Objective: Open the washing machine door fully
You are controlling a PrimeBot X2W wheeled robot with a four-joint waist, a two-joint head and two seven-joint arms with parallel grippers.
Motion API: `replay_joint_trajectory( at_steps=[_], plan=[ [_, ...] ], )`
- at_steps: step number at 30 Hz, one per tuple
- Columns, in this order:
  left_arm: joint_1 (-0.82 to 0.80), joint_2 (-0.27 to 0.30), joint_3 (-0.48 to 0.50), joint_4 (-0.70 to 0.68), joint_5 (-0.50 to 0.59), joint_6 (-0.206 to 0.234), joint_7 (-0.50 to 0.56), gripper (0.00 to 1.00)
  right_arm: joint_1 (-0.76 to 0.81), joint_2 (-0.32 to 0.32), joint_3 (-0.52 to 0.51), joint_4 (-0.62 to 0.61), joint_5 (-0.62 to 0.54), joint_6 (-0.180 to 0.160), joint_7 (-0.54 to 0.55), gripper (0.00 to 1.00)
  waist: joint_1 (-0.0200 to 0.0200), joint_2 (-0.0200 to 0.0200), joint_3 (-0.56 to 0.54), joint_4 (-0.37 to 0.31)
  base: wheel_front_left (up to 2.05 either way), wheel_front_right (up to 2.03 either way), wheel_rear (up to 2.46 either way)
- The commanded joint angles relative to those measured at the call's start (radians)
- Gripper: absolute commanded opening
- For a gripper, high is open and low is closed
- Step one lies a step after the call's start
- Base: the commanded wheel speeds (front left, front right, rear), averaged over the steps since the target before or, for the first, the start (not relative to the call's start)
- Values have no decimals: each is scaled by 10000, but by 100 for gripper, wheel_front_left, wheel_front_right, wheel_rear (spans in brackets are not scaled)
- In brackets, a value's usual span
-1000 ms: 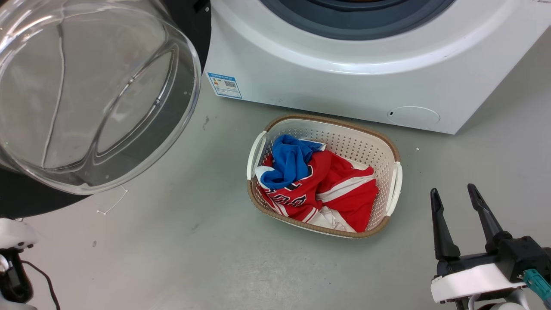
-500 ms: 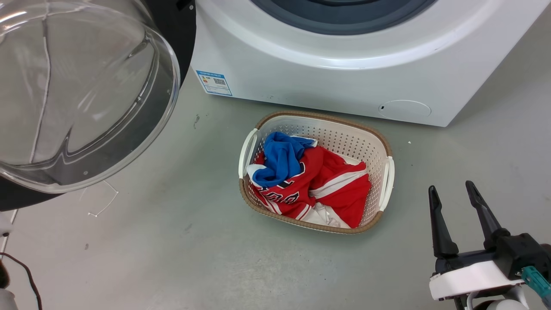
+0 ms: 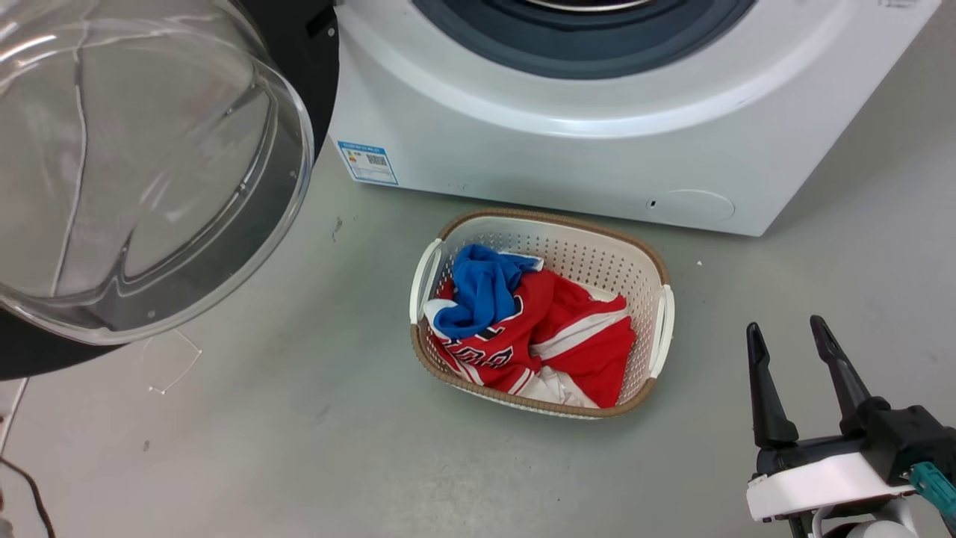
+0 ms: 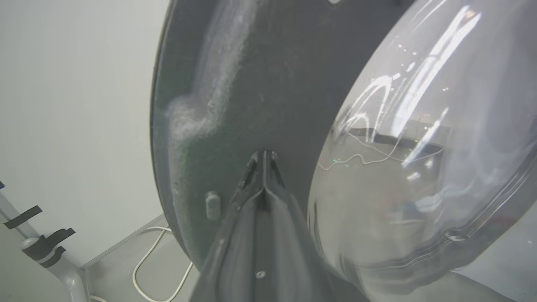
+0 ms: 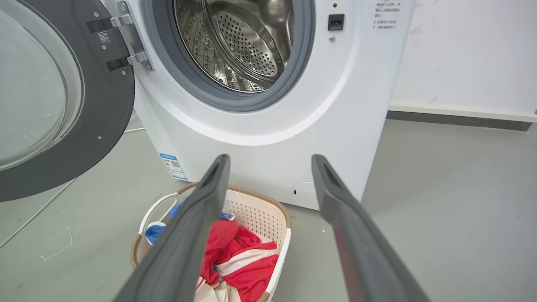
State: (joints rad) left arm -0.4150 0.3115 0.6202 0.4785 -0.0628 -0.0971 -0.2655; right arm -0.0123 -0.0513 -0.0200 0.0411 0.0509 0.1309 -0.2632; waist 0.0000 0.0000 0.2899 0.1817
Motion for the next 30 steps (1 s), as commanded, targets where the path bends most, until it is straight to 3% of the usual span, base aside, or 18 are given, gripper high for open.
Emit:
replay_joint_trajectory(
  at_steps=[1, 18, 30],
  plan=[
    [286, -69, -37, -228, 107, -60, 19, 0, 49, 22, -14, 32, 104, -2, -21, 100, 0, 0, -227, -26, 0, 0, 0],
    [2466, -1299, -1524, -3153, 1114, -97, 21, 0, 911, 22, -345, -566, 350, -2, -21, 100, 0, 0, -2189, -354, 0, 0, 0],
    [4116, -2189, -3537, -4653, 1289, -150, 21, 0, 1505, 22, -449, -1118, 475, -2, -21, 100, 0, 0, -2913, -977, 0, 0, 0]
  ],
)
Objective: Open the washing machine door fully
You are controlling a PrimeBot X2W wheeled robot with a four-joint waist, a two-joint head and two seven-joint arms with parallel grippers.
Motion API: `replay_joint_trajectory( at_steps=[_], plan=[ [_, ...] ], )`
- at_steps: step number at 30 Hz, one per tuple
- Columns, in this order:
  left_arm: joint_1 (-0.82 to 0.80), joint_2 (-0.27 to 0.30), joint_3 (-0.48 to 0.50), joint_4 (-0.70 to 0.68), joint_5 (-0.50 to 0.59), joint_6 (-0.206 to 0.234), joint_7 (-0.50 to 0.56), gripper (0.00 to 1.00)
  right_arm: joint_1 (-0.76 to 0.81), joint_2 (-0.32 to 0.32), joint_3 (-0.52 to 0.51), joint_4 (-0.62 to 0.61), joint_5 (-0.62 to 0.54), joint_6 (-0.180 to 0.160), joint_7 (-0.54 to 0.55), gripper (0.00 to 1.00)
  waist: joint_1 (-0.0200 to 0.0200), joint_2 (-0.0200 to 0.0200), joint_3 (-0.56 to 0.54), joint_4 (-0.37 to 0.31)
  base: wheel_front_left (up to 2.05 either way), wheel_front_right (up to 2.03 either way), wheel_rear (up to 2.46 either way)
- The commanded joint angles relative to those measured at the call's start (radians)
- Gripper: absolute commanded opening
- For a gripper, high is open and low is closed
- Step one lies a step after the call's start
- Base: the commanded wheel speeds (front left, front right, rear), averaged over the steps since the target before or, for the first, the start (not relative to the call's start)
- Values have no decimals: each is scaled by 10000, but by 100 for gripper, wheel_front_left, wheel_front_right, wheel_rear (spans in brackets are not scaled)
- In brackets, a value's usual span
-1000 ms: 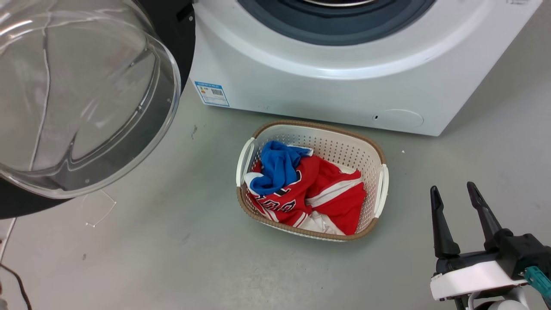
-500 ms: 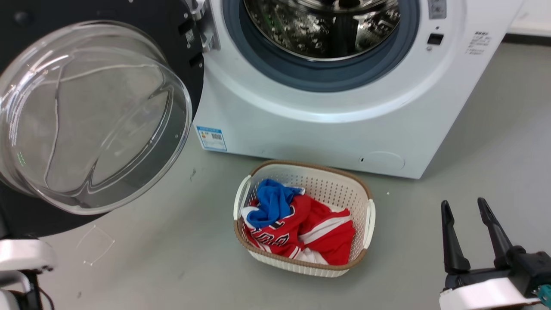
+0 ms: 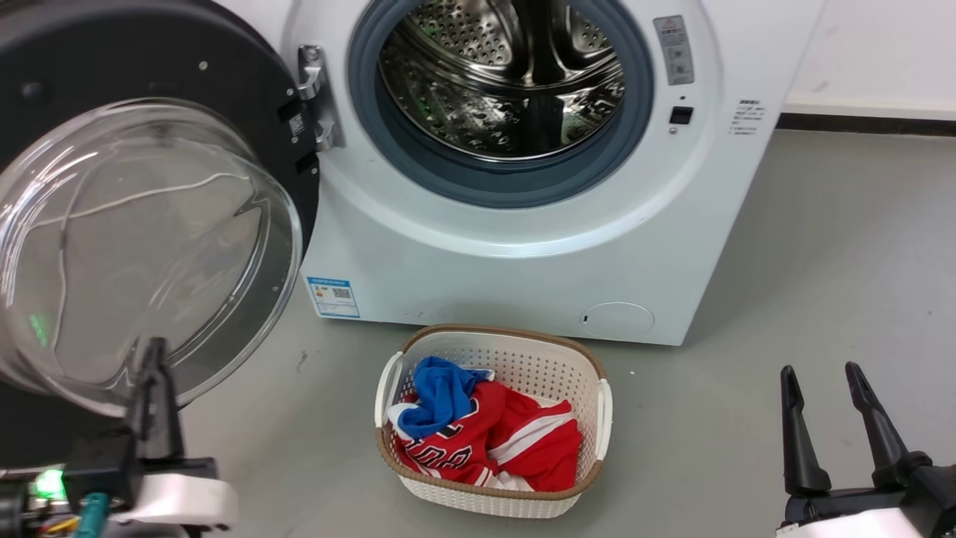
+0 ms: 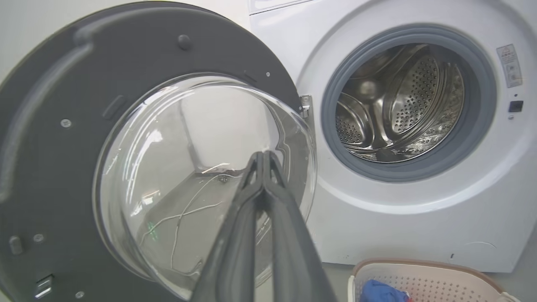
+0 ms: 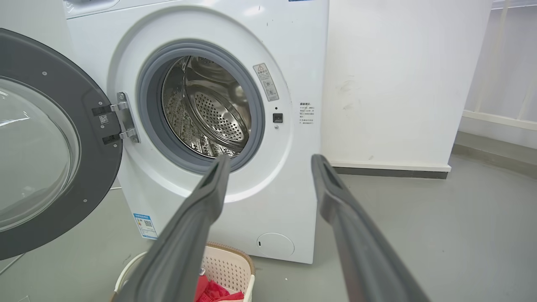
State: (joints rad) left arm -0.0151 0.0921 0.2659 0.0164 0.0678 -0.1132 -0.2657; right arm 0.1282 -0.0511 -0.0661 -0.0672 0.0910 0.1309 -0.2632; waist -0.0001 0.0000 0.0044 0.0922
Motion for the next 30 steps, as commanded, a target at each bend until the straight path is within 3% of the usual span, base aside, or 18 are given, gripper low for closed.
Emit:
replay_joint_trajectory(
  at_steps=[1, 17, 18, 19, 30],
  plan=[
    [184, -38, -172, -48, -43, 8, 23, 0, 125, 19, 21, -56, 68, -2, -21, 100, 1, 0, -82, -138, 0, 0, 0],
    [931, -385, -2158, 421, -718, 306, 23, 0, 695, 19, -87, -1, 179, -2, -21, 100, 1, 0, -383, -974, 0, 0, 0],
    [934, -393, -2208, 485, -731, 350, 23, 38, 743, 19, -74, 15, 197, -2, -21, 100, 1, 0, -385, -1005, 0, 0, 0],
    [935, -390, -2260, 538, -757, 379, 23, 98, 778, 20, -58, 32, 208, -2, -21, 100, 1, 0, -383, -1037, 0, 0, 0],
    [982, -413, -2506, 828, -948, 796, 23, 100, 797, 19, 28, 230, 332, -2, -21, 100, 1, 0, -381, -1174, 0, 0, 0]
  ],
)
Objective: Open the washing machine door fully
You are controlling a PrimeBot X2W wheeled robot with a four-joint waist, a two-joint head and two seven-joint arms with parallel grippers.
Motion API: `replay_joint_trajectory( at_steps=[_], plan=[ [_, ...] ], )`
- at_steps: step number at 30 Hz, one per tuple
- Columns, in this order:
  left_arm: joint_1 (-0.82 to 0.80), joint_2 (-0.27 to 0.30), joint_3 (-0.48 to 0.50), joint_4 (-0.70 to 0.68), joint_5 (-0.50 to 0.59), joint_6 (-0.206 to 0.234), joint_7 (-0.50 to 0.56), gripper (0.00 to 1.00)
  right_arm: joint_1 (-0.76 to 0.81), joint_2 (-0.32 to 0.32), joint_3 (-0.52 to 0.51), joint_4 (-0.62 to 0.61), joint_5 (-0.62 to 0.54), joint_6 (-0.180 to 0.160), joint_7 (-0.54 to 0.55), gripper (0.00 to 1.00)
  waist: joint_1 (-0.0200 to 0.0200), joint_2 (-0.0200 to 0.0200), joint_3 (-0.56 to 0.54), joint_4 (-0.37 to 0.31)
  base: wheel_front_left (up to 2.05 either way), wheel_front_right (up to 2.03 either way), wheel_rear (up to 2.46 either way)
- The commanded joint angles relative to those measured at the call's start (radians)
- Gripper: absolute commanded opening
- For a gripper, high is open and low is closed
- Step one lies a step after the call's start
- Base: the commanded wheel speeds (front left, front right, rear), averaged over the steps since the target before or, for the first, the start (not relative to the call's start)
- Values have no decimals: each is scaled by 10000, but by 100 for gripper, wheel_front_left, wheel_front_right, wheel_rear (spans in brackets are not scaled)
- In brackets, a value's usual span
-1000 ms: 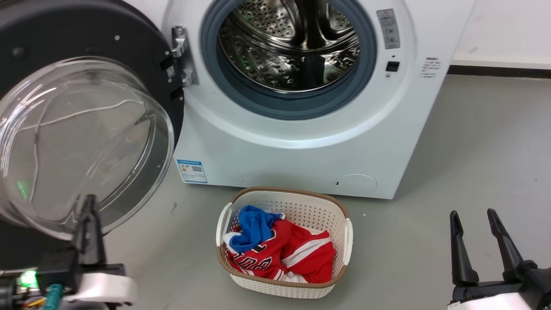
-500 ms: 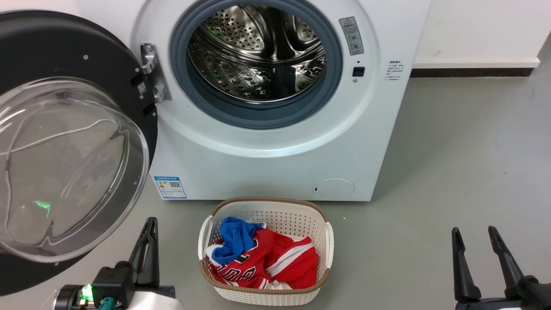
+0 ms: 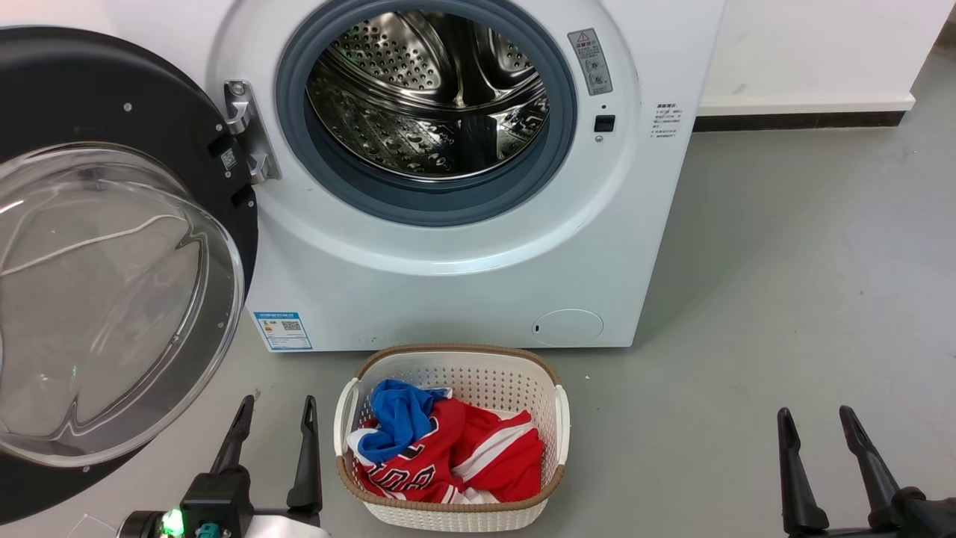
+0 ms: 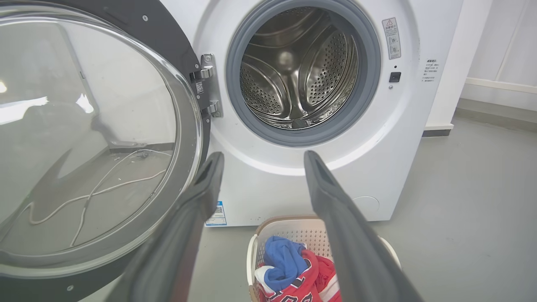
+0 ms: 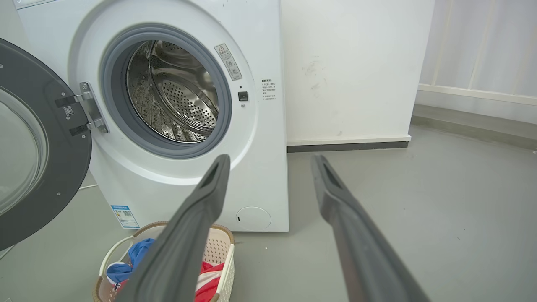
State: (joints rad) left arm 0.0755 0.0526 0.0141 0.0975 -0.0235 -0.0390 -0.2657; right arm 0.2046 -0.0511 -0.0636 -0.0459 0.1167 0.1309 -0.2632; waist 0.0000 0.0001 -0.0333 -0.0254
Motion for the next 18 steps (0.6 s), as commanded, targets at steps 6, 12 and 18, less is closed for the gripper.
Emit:
replay_joint_trajectory(
  at_steps=[6, 12, 18],
  plan=[
    [58, -23, -29, 121, -73, 127, 23, 100, -1, 19, -16, 103, 64, -2, -21, 100, 0, -1, -33, 31, 0, 0, 0],
    [34, -25, -24, 136, -66, 209, 23, 100, -29, 19, -17, 107, 84, -2, -21, 100, 0, -1, -69, 74, 0, 0, 0],
    [-33, -12, 70, 606, -452, 130, 162, 0, 11, -7, 55, 443, 474, 0, 80, 0, 0, -1, -64, 77, 0, 0, 0]
  ],
)
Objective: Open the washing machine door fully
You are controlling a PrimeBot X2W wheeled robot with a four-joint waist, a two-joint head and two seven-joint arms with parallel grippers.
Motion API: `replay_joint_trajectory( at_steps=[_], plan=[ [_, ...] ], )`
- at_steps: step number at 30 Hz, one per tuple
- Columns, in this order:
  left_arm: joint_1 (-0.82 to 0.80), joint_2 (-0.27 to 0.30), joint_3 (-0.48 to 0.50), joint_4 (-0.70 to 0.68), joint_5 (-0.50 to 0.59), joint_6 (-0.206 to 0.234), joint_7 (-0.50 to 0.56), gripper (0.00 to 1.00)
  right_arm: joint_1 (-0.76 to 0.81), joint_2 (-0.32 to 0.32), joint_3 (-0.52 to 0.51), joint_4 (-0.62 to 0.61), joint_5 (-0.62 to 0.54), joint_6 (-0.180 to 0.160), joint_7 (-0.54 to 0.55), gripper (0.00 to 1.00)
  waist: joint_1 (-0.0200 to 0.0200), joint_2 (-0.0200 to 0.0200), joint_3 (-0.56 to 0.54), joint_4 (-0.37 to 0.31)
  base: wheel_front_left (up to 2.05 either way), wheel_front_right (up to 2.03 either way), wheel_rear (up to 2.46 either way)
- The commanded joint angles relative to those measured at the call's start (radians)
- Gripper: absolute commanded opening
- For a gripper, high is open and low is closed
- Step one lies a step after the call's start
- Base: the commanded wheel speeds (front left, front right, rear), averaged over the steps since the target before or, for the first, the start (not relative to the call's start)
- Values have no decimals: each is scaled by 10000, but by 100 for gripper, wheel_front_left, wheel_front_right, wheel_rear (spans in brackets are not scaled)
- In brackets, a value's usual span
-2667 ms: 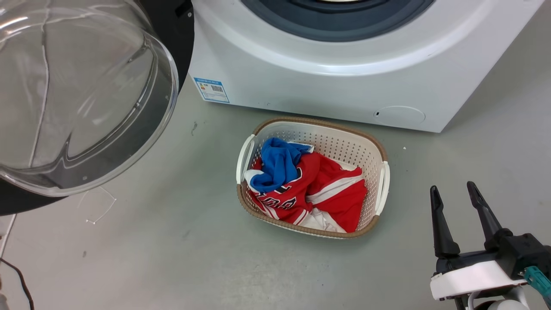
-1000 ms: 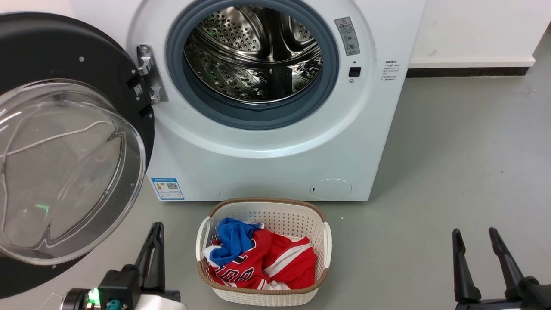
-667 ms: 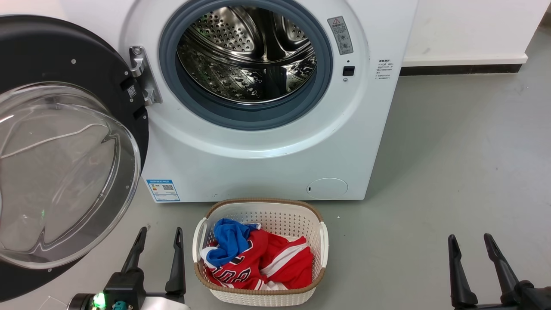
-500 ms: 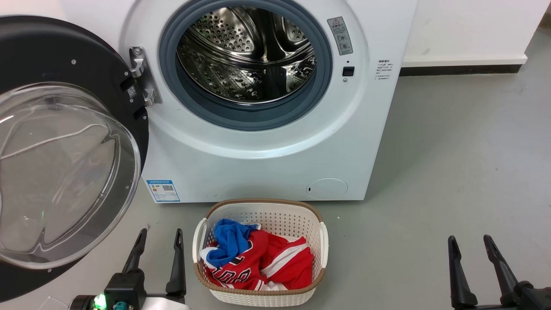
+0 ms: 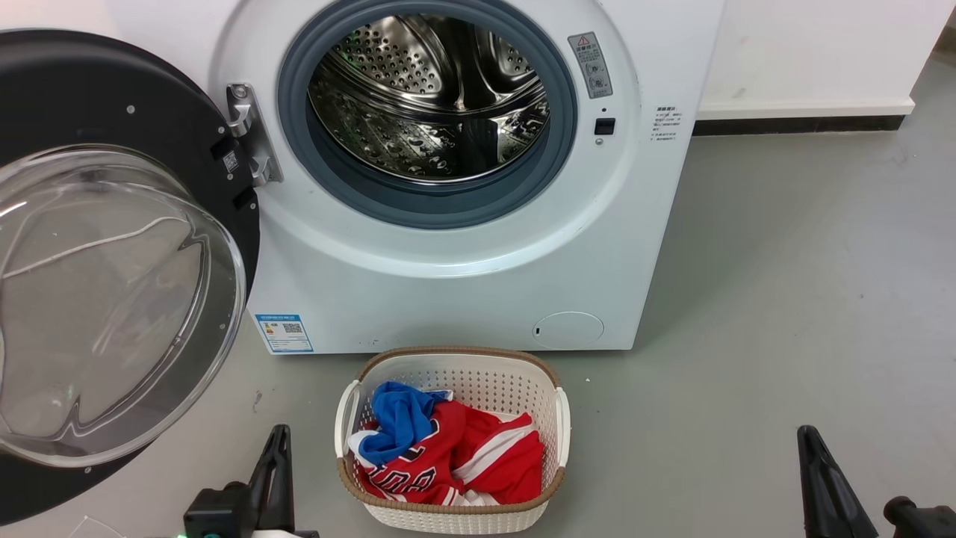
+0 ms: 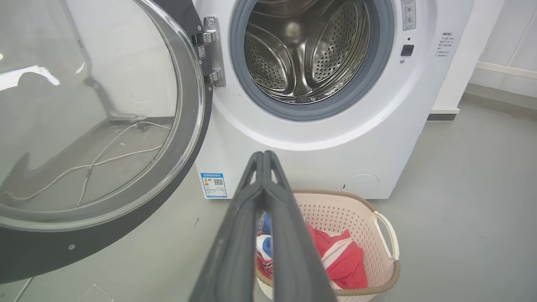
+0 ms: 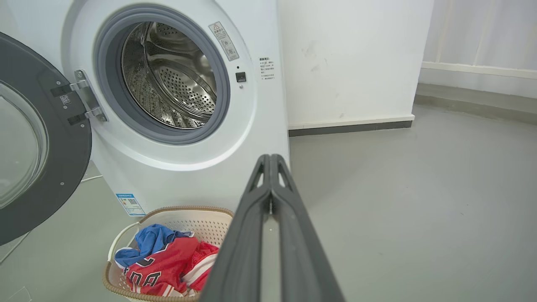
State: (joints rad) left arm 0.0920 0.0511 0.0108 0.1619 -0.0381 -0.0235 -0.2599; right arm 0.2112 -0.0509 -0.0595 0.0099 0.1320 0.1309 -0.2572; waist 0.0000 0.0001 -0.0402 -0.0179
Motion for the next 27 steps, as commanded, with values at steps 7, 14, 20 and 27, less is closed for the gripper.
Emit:
replay_joint_trajectory(
  at_steps=[7, 14, 20, 27],
  plan=[
    [-394, 3, 209, 55, -1828, -128, 488, 0, -381, -113, 71, 126, 1861, 0, 298, 0, 0, -1, 29, 12, 0, 0, 0],
    [-523, 2, 245, 77, -3219, -221, 764, 0, -679, -186, 119, 353, 3237, 0, 550, 0, 0, -1, 53, 22, 0, 0, 0],
    [-644, 1, 302, 125, -4320, -298, 1010, 0, -911, -234, 146, 521, 4321, -1, 758, 0, 0, -1, 74, 30, 0, 0, 0],
    [-778, 0, 365, 178, -5346, -373, 1255, 0, -1118, -271, 160, 677, 5324, -1, 964, 0, 0, -1, 95, 39, 0, 0, 0]
  ],
)
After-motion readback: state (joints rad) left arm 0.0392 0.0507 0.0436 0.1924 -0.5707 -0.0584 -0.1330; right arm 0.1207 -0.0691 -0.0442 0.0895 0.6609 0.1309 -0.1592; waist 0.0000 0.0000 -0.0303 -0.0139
